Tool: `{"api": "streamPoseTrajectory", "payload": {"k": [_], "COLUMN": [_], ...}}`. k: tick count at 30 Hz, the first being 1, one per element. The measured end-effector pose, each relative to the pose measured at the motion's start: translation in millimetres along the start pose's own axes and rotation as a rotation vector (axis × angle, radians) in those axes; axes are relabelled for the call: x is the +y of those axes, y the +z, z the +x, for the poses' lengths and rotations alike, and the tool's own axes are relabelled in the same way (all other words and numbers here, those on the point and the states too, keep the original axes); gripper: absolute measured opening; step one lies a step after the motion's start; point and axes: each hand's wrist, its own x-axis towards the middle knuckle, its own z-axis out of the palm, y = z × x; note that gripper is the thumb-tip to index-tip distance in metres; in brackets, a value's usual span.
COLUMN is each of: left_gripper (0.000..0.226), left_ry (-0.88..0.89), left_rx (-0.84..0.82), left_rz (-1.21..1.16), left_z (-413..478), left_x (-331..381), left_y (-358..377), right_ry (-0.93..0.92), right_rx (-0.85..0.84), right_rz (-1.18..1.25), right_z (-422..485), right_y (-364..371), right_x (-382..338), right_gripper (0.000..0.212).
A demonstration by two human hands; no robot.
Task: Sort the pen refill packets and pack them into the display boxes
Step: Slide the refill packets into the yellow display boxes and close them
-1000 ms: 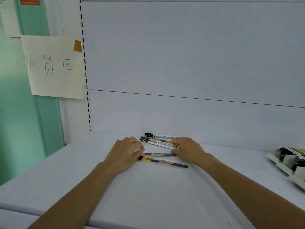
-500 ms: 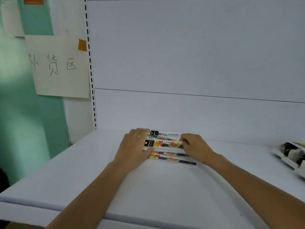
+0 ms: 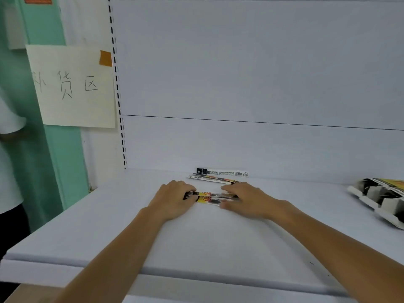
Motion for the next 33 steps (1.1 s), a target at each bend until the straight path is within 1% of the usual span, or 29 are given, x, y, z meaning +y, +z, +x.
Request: {"api": "streamPoseTrajectory", "payload": {"k": [1, 3, 4, 5, 7, 9, 11, 13, 14, 16, 17, 20, 21, 23, 25, 26, 28, 31, 33], "left_gripper": [0.033, 0.050, 0.055, 0.054, 0.044, 0.030, 0.023, 0.020, 0.019, 0.015, 0.013, 0.016, 0.017, 0.012, 0.010, 0.010, 0.009, 0.008, 0.018], "left_ry": [-0.002, 0.033, 0.074, 0.117, 0.145, 0.155, 0.191, 0.206, 0.199, 0.180, 0.168, 0.126, 0.113, 0.085, 0.080, 0.084, 0.097, 0.113, 0.097], "left_rx": [0.004, 0.034, 0.043, 0.038, -0.056, -0.147, -0.135, -0.087, -0.069, -0.051, -0.057, -0.077, -0.073, -0.061, -0.051, -0.042, -0.023, -0.009, 0.022], "left_rz": [-0.011, -0.003, 0.026, 0.051, 0.079, 0.156, 0.246, 0.241, 0.226, 0.239, 0.263, 0.315, 0.308, 0.248, 0.188, 0.170, 0.141, 0.042, -0.050], "left_z": [-0.7, -1.4, -0.6, 1.4, 6.8, 11.8, 16.1, 15.6, 13.4, 10.8, 10.0, 14.2, 16.5, 19.6, 21.0, 21.2, 21.8, 23.1, 23.4], "left_x": [1.5, 7.1, 12.2, 18.4, 31.5, 42.1, 47.0, 49.6, 51.9, 56.5, 58.9, 61.8, 62.0, 64.1, 71.4, 76.9, 89.7, 111.4, 132.7], "left_y": [-0.5, -2.3, -3.4, -5.0, -6.0, -5.9, -7.3, -7.1, -6.1, -4.3, -4.2, -4.9, -5.1, -4.1, -1.9, -0.3, 1.8, 4.7, 6.4], "right_ry": [-0.027, -0.112, -0.157, -0.191, -0.206, -0.183, -0.148, -0.057, -0.027, -0.020, -0.023, -0.063, -0.067, -0.006, 0.081, 0.122, 0.164, 0.205, 0.241], "right_rx": [0.006, 0.030, 0.040, 0.048, 0.044, 0.047, 0.048, 0.028, 0.033, 0.095, 0.126, 0.185, 0.178, 0.162, 0.222, 0.285, 0.423, 0.579, 0.659], "right_rz": [-0.061, -0.193, -0.215, -0.213, -0.191, -0.177, -0.105, -0.044, -0.056, -0.110, -0.100, -0.007, 0.056, 0.325, 0.592, 0.659, 0.721, 0.680, 0.694], "right_z": [-0.2, -1.3, -4.0, -6.3, -11.4, -16.2, -19.7, -23.3, -24.6, -23.2, -22.6, -19.5, -19.1, -21.9, -25.3, -26.6, -29.8, -37.6, -44.0], "right_y": [-0.8, -2.3, -2.2, -1.8, -0.4, -2.0, -7.3, -14.0, -15.9, -15.3, -14.2, -12.3, -13.4, -16.1, -15.4, -14.3, -13.5, -22.7, -33.7], "right_x": [-1.5, -4.5, -6.5, -7.8, -8.0, -5.7, 0.7, 10.1, 14.6, 20.6, 19.8, 20.8, 22.8, 26.8, 29.2, 30.6, 34.2, 47.9, 63.6], "right_gripper": [0.045, 0.035, 0.031, 0.029, 0.029, 0.027, 0.029, 0.037, 0.032, 0.008, 0.002, 0.011, 0.019, 0.031, 0.028, 0.027, 0.024, 0.018, 0.016]}}
